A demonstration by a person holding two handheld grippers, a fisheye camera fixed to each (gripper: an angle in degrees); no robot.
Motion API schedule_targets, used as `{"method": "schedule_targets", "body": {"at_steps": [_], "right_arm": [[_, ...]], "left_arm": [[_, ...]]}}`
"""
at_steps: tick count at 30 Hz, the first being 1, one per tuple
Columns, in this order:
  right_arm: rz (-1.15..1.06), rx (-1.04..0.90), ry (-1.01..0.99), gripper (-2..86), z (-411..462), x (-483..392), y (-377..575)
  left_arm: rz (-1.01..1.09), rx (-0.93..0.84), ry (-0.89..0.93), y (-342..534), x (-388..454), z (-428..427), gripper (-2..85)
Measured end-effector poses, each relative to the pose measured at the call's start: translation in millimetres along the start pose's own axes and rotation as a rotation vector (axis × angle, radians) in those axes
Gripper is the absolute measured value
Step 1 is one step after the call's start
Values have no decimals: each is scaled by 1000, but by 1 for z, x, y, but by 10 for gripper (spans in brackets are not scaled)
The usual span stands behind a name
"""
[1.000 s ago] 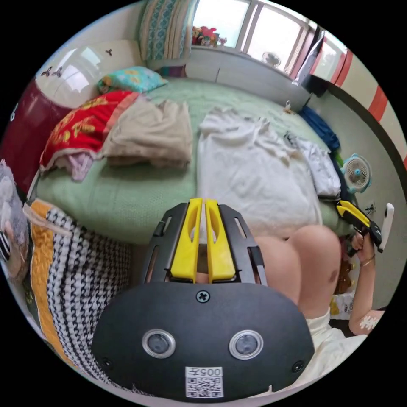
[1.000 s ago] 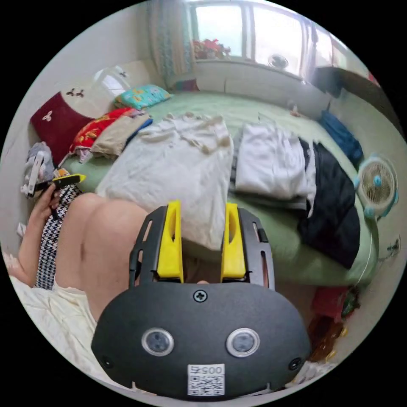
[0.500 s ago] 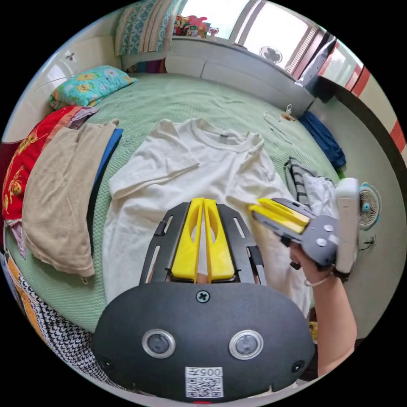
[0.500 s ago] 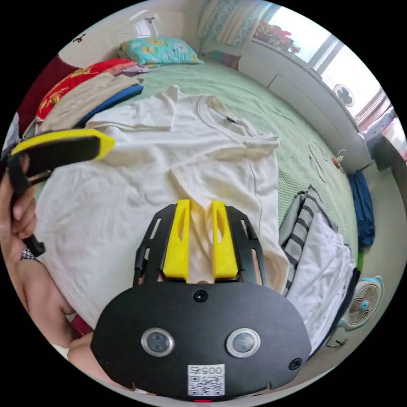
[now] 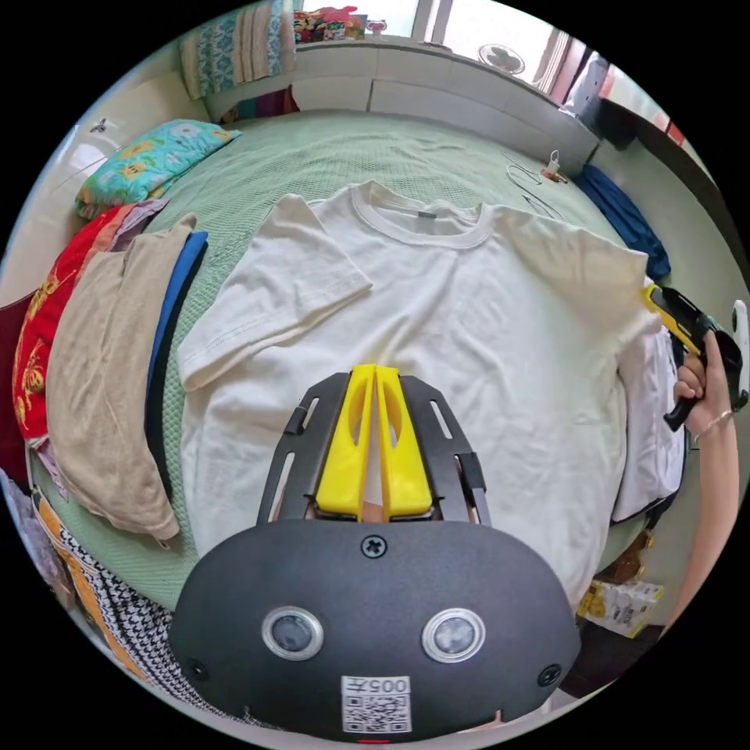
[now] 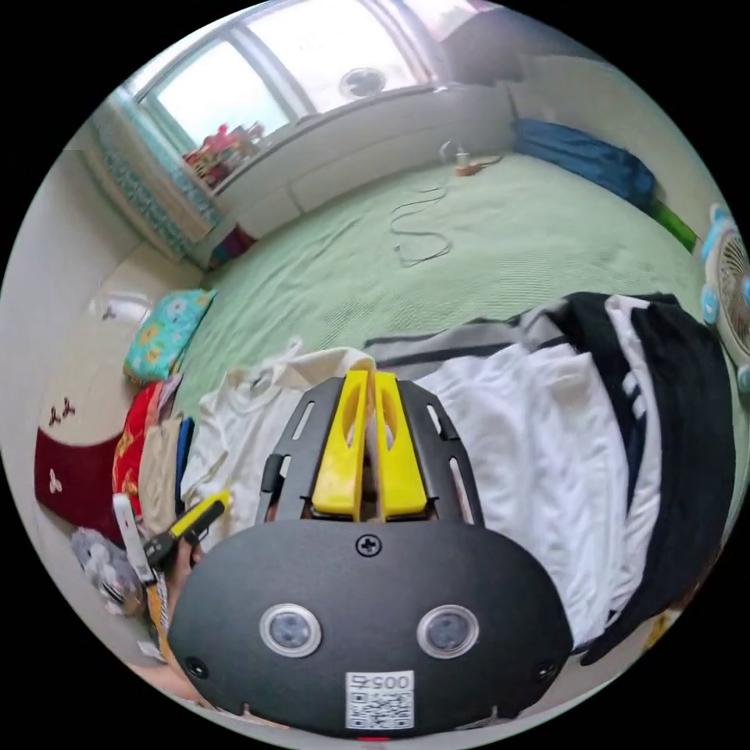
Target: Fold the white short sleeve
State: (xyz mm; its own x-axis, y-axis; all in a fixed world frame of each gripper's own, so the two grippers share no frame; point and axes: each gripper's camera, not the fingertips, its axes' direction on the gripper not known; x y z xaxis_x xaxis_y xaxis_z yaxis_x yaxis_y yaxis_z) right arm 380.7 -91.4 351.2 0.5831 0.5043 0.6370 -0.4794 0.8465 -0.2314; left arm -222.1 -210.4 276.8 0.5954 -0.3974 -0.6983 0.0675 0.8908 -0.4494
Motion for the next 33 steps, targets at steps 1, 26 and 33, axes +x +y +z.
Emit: {"method": "schedule_targets", "body": {"at_steps": [1, 26, 33], "right_arm": [[22, -16, -13, -13, -2, 8, -4], [-464, 86, -81, 89, 13, -179, 161], [-551, 20, -137, 111, 47, -180, 147]], "left_arm": [[-5, 3, 13, -2, -2, 2, -6], [-28, 172, 151, -1, -83, -50, -6], [-92, 209, 116, -1, -156, -76, -6]]}}
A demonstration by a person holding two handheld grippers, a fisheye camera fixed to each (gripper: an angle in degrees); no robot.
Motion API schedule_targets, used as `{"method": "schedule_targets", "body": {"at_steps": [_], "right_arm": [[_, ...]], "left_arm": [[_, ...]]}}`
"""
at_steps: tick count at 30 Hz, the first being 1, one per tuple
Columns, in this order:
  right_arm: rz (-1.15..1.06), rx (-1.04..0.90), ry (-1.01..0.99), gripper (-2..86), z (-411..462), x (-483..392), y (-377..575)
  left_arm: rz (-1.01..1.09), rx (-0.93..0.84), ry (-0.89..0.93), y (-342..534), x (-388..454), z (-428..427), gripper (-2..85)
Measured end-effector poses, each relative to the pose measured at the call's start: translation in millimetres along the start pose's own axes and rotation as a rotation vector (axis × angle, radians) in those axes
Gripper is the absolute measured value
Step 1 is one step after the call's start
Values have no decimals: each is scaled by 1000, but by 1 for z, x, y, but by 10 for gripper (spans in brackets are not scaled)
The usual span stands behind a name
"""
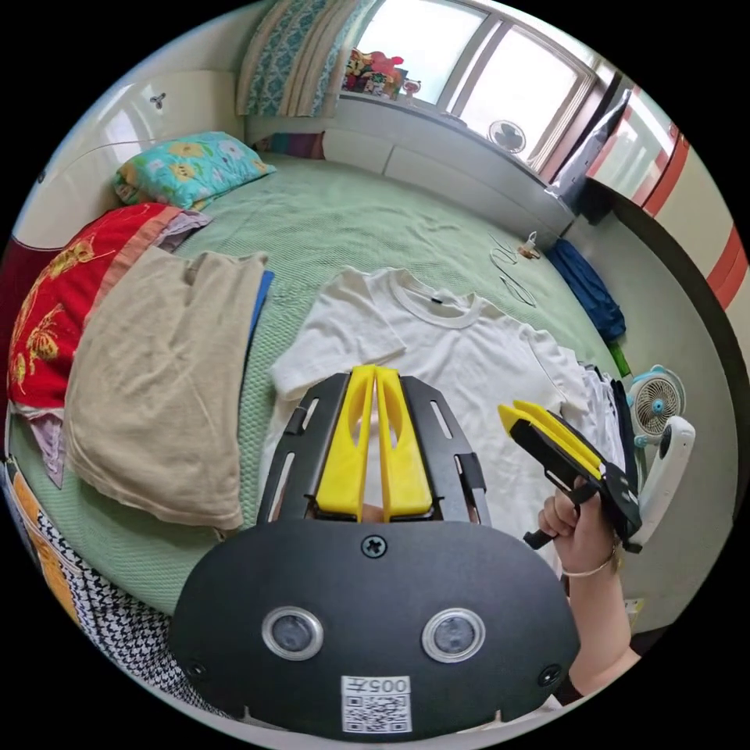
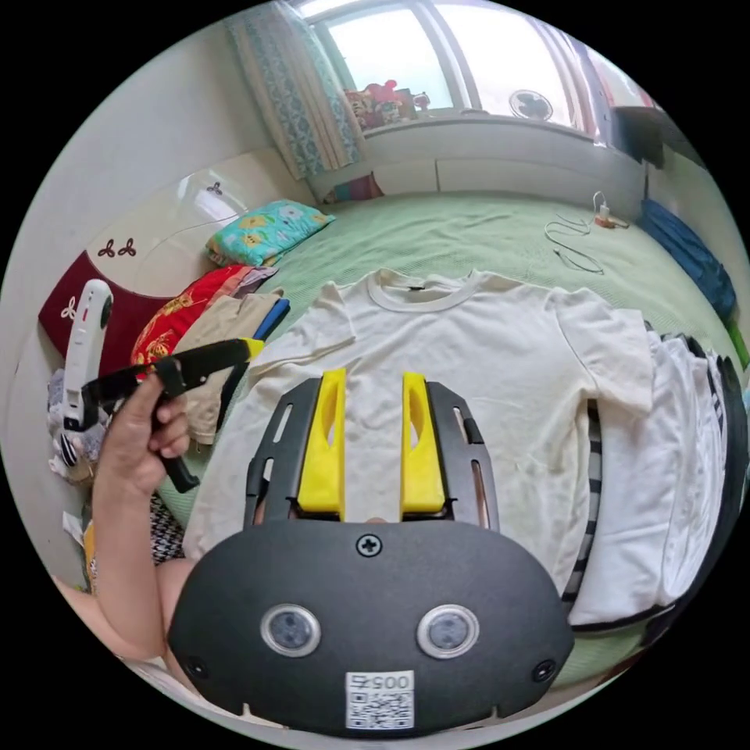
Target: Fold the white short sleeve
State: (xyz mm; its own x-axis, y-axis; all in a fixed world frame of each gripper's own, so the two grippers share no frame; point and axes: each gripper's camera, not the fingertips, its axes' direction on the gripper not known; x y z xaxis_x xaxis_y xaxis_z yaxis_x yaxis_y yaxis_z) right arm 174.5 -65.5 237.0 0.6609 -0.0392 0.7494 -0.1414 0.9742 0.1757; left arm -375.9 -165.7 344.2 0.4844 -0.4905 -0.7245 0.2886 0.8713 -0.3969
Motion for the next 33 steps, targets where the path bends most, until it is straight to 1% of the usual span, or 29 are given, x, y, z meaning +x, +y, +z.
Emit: {"method": "schedule_targets", "body": {"at_steps": [3, 6, 8, 10, 13, 15, 16, 18, 19, 21, 22, 26, 29, 31, 33], "right_arm": [[6, -19, -99, 121, 16, 0, -8], [-78, -10, -100, 132, 36, -14, -41], [-69, -25, -141, 134, 54, -19, -65], [-75, -75, -150, 134, 77, -26, -84], [-67, -201, -94, 130, 123, -33, -103], [-64, -282, -63, 112, 148, -34, -108], [-75, -274, -48, 96, 149, -35, -110], [-130, -258, -33, 25, 145, -41, -117], [-135, -258, -49, 5, 143, -42, -120], [-177, -211, -176, -10, 131, -54, -137], [-181, -202, -202, -11, 129, -58, -143], [-204, -184, -276, -15, 137, -103, -198], [-226, -198, -323, -14, 162, -149, -237], [-200, -238, -304, -10, 187, -174, -256], [-150, -374, -270, 6, 224, -200, -270]], "left_arm": [[-36, 2, 38, -4, -29, -5, -6], [-42, -11, 80, -11, -51, -6, -6], [-56, -17, 83, -15, -68, -7, -6], [-57, -30, 98, -17, -79, -6, -6], [-53, -35, 102, -19, -94, -9, -6], [-55, -38, 104, -19, -103, -10, -6], [-60, -44, 116, -19, -109, -9, -6], [-55, -52, 130, -18, -115, -8, -6], [-53, -59, 135, -18, -118, -7, -6], [-49, -69, 141, -19, -121, -5, -6], [-46, -74, 141, -20, -123, -4, -6], [-63, -53, 159, -22, -129, -4, -6], [-72, -6, 121, -21, -132, -11, -6], [-79, 1, 104, -21, -134, -12, -6], [-95, -14, 117, -21, -136, -9, -6]]}}
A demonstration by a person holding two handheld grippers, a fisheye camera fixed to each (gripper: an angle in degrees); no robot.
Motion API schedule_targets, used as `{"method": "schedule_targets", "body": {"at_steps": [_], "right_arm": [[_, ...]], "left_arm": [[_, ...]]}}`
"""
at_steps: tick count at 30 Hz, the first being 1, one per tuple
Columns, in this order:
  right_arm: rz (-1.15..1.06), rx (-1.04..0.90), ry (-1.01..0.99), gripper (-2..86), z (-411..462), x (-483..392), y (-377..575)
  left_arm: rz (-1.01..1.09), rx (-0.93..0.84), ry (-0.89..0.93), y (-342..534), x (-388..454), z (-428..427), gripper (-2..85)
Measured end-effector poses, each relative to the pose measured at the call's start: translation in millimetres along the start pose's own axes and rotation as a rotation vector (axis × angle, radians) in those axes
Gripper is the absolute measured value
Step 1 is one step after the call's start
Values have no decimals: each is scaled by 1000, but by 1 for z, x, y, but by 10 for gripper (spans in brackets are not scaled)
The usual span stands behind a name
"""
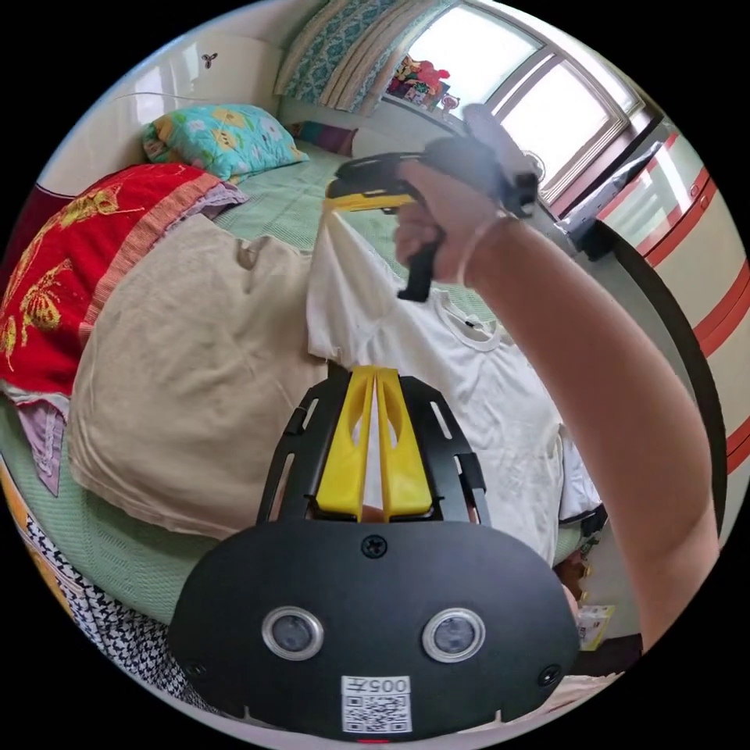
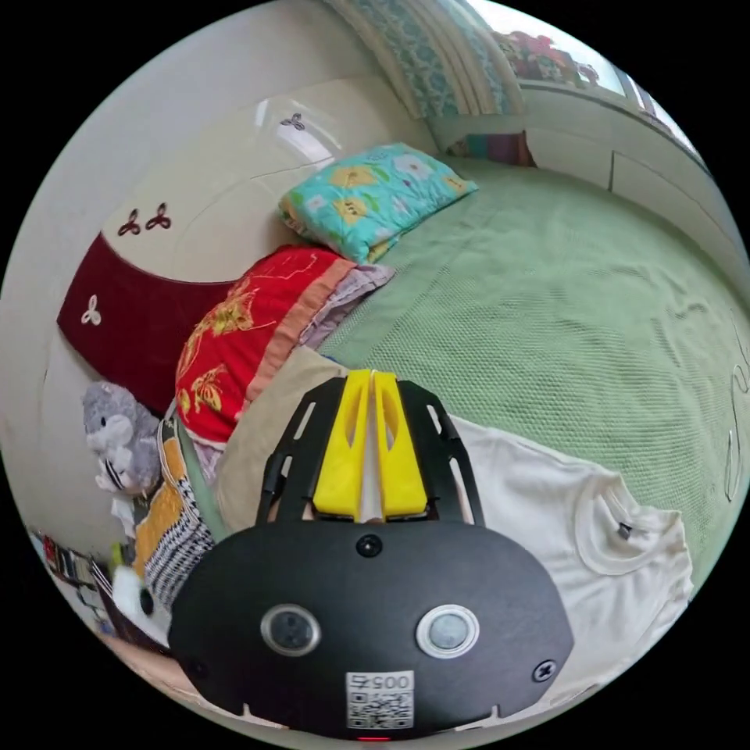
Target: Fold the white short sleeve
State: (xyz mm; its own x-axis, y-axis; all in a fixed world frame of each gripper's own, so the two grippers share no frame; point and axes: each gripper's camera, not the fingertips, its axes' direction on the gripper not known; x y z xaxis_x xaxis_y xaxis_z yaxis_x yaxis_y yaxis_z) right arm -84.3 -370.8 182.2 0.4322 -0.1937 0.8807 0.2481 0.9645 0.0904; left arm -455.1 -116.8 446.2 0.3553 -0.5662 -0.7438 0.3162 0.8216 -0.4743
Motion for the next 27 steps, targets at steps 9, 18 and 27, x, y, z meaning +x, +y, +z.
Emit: {"method": "schedule_targets", "body": {"at_steps": [9, 18, 27], "right_arm": [[-355, 156, -8, 79, -71, -42, 78], [-76, 105, 489, -6, -33, 27, 262], [-34, -8, 681, -9, -50, 34, 304]], "left_arm": [[21, -60, -26, -2, 21, 29, -7], [40, -183, -58, 1, 63, 97, -7], [137, -77, -308, 31, 134, 80, -6]]}}
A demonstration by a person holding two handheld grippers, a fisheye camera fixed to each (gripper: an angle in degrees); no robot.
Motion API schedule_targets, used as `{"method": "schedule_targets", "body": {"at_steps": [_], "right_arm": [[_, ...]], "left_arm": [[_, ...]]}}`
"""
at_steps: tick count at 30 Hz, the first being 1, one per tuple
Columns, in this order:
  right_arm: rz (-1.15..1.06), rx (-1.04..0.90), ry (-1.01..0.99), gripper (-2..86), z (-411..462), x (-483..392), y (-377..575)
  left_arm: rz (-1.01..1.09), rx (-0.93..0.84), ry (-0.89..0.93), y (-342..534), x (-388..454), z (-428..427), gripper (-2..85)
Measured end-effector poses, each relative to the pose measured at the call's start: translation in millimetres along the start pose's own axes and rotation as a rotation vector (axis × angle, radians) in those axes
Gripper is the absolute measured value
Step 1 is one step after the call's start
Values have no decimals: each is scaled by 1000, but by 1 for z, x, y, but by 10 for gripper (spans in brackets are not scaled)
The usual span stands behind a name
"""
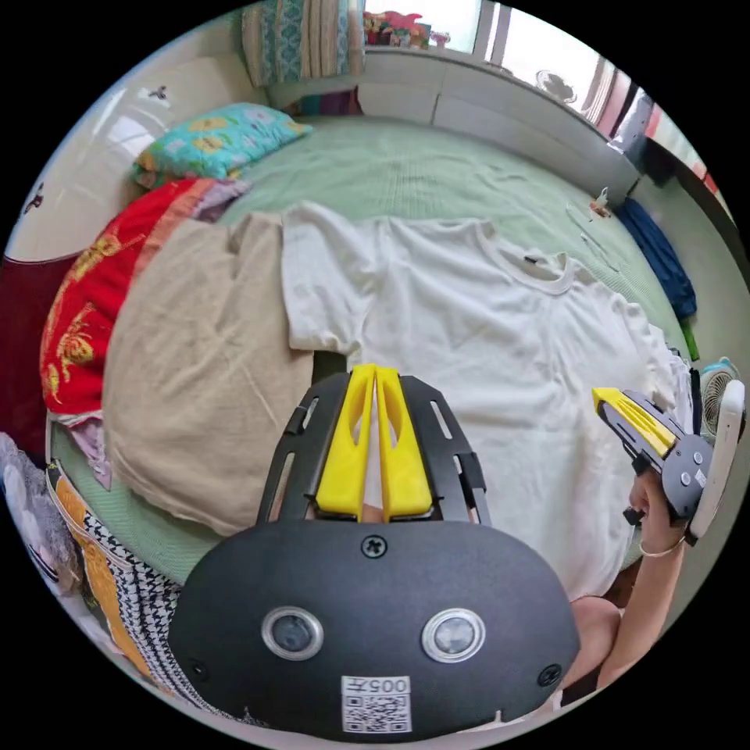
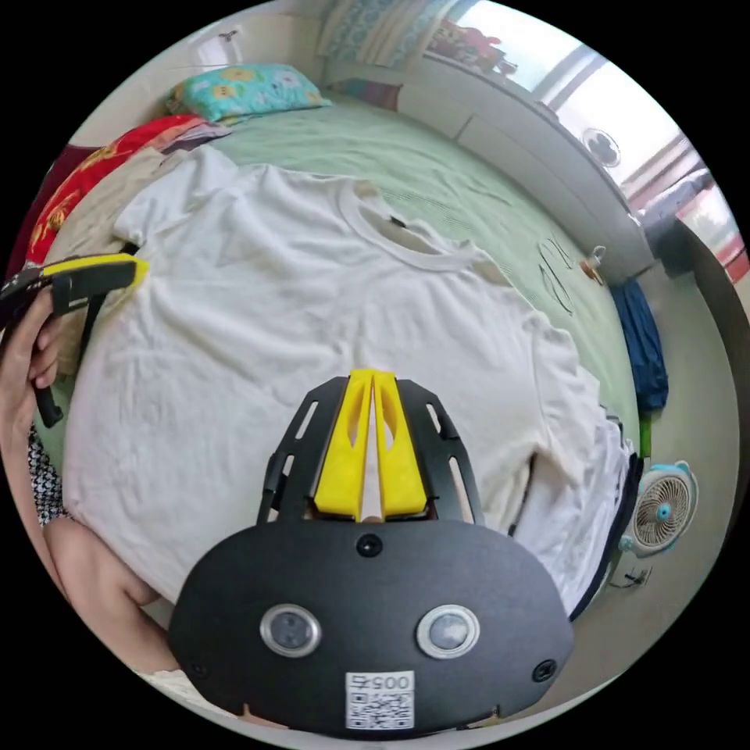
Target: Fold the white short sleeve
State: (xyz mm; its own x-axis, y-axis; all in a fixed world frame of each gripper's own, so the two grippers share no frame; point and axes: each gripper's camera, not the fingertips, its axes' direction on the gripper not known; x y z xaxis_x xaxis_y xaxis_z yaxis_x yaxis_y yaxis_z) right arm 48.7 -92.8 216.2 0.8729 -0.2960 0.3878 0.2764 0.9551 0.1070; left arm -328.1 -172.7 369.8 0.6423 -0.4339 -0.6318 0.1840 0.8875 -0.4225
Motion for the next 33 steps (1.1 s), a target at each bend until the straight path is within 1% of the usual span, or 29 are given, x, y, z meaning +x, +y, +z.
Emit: {"method": "schedule_targets", "body": {"at_steps": [2, 5, 7, 9, 10, 12, 14, 16, 17, 18, 20, 21, 23, 25, 27, 28, 29, 31, 32, 33], "right_arm": [[-29, 57, -58, -9, -26, 4, 22], [-6, 69, -120, -9, -44, 8, 75], [32, 80, -105, -10, -48, 12, 111], [108, 131, -87, -10, -55, 16, 151], [117, 134, -92, -10, -56, 16, 158], [138, 88, -123, -10, -59, 7, 177], [146, 67, -142, -10, -58, -3, 190], [177, 31, -95, -10, -52, -8, 202], [205, -18, -34, -10, -46, -9, 210], [224, -9, -10, -10, -44, -7, 221], [287, 35, -21, -9, -50, 2, 237], [309, 10, -32, -9, -54, 7, 244], [330, -2, -55, -10, -63, 15, 252], [347, 46, -92, -10, -75, 21, 260], [345, 138, -131, -10, -87, 20, 269], [343, 147, -130, -10, -87, 18, 271], [334, 136, -119, -10, -85, 15, 273], [335, 55, -107, -10, -73, 12, 274], [343, 22, -108, -10, -67, 13, 277], [355, 60, -104, -10, -68, 15, 282]], "left_arm": [[60, 26, 147, 13, 32, -11, -6], [122, -43, 215, 28, 80, 0, -6], [128, -52, 226, 36, 102, 4, -6], [120, -35, 200, 45, 118, 6, -6], [121, -36, 156, 52, 127, 9, -6], [130, -69, 75, 63, 138, 18, -6], [138, -149, 13, 75, 149, 36, -6], [163, -196, -35, 83, 155, 51, -6], [180, -164, -18, 90, 158, 51, -6], [186, -161, -12, 92, 159, 50, -6], [199, -191, -44, 98, 165, 43, -6], [203, -168, -50, 100, 167, 37, -6], [245, -66, -77, 109, 175, 15, -6], [264, -42, -48, 116, 180, 10, -6], [270, -79, 47, 123, 186, 18, -6], [293, -118, 93, 127, 193, 28, -6], [323, -152, 85, 131, 202, 39, -5], [352, -178, 35, 139, 214, 55, -5], [350, -146, 27, 145, 219, 58, -5], [349, -136, 25, 147, 222, 59, -4]]}}
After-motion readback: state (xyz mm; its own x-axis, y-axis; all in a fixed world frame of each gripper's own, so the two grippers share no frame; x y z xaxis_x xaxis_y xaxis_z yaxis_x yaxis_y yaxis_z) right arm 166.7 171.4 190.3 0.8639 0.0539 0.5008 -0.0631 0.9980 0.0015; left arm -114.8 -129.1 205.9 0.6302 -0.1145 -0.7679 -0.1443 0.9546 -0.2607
